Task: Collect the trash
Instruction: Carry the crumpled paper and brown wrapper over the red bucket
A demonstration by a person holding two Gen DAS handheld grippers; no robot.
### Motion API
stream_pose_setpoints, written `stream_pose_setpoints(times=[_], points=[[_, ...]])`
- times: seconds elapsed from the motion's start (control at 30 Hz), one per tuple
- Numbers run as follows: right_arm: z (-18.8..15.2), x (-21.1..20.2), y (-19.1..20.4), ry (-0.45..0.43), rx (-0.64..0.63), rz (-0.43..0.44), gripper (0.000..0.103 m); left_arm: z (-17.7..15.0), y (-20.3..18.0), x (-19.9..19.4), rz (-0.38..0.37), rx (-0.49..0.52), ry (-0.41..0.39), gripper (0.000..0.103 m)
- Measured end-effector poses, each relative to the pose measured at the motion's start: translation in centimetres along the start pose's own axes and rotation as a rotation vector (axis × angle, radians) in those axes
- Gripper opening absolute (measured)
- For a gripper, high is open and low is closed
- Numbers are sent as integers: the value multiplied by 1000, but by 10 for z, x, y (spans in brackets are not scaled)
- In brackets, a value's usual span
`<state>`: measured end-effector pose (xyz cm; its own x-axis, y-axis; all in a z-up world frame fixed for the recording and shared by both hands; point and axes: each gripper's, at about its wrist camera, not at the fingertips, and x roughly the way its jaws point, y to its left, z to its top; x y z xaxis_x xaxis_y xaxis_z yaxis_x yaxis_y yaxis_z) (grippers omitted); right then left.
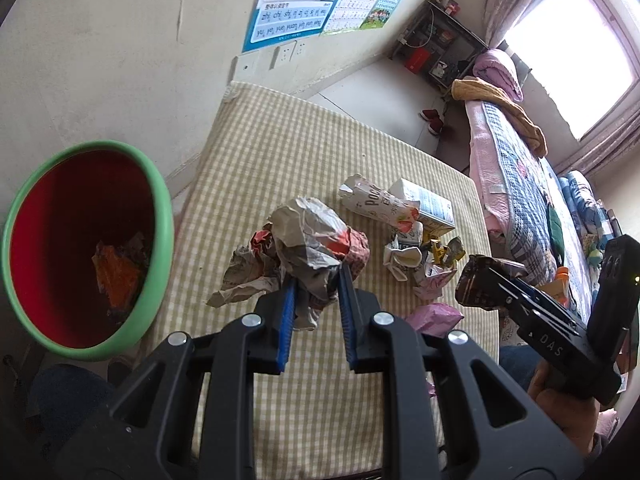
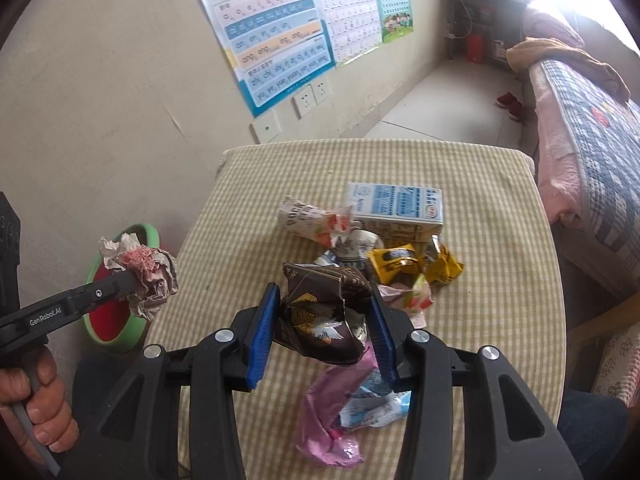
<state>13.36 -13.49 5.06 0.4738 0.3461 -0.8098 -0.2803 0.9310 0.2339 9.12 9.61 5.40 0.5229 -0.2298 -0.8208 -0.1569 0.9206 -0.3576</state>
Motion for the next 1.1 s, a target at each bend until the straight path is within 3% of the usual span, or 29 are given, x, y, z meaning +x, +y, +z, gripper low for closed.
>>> stream_pose_setpoints(times=[0.43, 1.1], points=[[5, 13, 99, 12, -167, 98, 42, -11, 70, -51, 66, -111, -77, 20], [14, 61, 209, 73, -340, 219, 42, -17, 163, -76, 141, -267, -111, 20]])
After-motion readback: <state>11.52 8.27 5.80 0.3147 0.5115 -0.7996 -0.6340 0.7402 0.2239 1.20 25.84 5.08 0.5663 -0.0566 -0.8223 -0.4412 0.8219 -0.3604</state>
